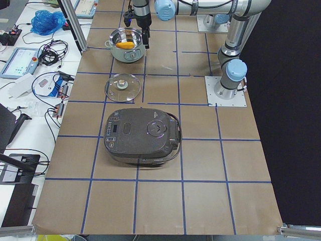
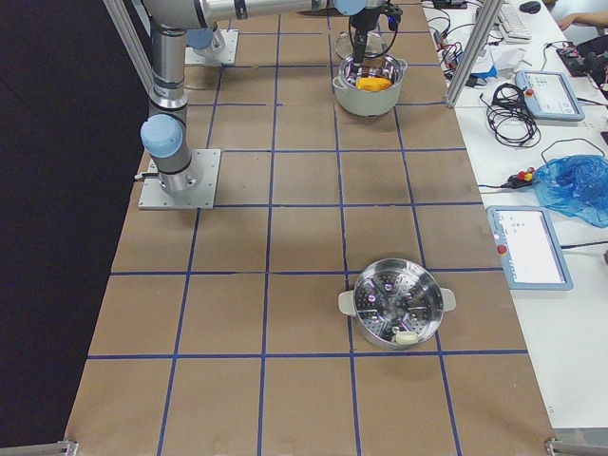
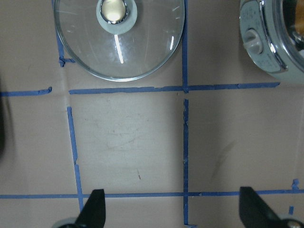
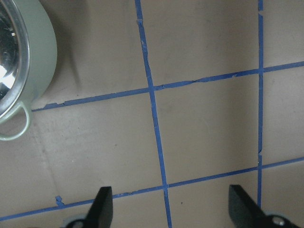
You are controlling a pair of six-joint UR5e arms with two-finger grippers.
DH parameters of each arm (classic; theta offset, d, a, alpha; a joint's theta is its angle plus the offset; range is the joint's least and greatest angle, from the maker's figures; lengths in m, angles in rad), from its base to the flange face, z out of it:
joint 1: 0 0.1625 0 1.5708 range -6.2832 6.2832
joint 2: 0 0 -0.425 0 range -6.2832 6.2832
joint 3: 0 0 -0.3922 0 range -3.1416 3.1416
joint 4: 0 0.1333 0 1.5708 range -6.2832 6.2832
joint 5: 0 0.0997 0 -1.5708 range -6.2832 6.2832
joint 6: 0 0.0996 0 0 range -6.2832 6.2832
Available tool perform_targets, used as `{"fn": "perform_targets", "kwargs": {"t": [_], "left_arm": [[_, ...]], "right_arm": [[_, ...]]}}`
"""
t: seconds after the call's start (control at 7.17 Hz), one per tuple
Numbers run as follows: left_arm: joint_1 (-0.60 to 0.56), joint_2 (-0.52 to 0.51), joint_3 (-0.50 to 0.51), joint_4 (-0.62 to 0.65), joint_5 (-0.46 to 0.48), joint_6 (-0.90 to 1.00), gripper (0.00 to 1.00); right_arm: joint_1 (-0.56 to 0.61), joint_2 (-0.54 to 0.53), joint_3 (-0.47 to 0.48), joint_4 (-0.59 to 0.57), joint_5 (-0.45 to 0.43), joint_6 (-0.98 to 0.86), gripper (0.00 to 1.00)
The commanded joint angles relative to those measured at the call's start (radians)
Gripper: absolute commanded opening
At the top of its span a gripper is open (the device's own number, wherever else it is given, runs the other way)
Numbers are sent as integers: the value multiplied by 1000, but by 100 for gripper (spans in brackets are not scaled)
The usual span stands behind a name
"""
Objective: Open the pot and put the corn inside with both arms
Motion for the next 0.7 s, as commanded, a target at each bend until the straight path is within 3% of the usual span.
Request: {"fn": "perform_targets", "kwargs": {"t": [0.0, 0.14, 0.56], "left_arm": [[-12, -4, -2, 56, 2, 1, 100], [-11, -1, -1, 56, 2, 1, 100], [-11, 5, 2, 56, 2, 3, 100]], "right_arm": [[-16, -96, 160, -216, 17, -56, 83], [-15, -102, 159, -208, 17, -39, 94], [5, -153, 214, -202, 46, -15, 92]]}}
